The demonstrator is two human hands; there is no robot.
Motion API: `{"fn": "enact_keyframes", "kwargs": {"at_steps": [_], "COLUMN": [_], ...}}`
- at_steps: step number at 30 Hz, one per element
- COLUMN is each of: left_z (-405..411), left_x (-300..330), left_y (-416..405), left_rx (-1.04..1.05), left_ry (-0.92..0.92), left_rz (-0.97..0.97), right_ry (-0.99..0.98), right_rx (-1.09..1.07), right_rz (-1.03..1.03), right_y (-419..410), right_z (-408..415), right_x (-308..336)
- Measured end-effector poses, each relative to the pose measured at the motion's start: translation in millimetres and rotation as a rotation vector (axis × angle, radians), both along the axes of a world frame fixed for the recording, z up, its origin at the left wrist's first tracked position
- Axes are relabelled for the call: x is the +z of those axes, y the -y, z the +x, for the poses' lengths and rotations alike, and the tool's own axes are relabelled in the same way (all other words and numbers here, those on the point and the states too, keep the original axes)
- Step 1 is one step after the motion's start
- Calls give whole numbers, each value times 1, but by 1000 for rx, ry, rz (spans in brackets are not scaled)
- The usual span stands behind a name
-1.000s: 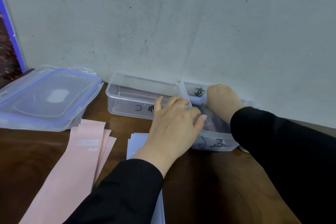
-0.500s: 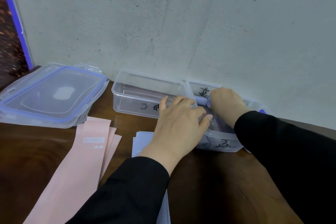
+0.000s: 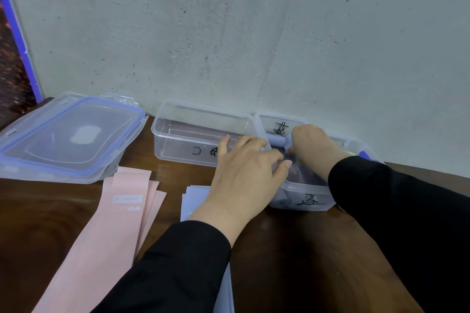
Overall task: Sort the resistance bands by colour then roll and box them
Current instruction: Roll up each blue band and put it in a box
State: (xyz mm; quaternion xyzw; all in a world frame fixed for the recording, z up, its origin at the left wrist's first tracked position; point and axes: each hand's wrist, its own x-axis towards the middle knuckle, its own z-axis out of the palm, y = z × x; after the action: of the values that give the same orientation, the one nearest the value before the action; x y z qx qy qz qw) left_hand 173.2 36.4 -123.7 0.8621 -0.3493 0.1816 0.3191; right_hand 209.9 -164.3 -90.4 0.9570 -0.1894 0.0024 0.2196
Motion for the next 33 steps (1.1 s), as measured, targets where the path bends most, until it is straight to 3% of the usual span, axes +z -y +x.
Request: {"fn": "enact_keyframes", "kwargs": {"at_steps": [5, 8, 11, 16, 19, 22, 26, 29, 33], "left_z": [-1, -4, -2, -8, -18, -25, -44, -80, -119], "left_x": [4, 5, 3, 18, 44, 80, 104, 94, 54], "left_y": [-2, -4, -4, -7, -10, -26, -72, -108, -137], "left_rx": [-18, -23, -15, 62, 32, 64, 140, 178, 211], "left_ry": [-30, -34, -4, 88, -76, -306, -406, -400, -378], "left_rz": [12, 25, -5, -250, -396, -433, -306, -80, 202], "right_ry": [-42, 84, 211, 490, 567, 514, 445, 418, 378], "right_rx": [50, 134, 208, 305, 346, 365, 293, 263, 387], "right_rz": [-25, -41, 111, 391, 561, 797, 1098, 1120, 1121], "right_y": [-5, -4, -13, -52, -80, -110, -146, -163, -175], "right_z": [-13, -28, -51, -119, -157, -190, -219, -231, -240], "right_x": [16, 33, 48, 59, 52, 27, -19, -41, -46]}}
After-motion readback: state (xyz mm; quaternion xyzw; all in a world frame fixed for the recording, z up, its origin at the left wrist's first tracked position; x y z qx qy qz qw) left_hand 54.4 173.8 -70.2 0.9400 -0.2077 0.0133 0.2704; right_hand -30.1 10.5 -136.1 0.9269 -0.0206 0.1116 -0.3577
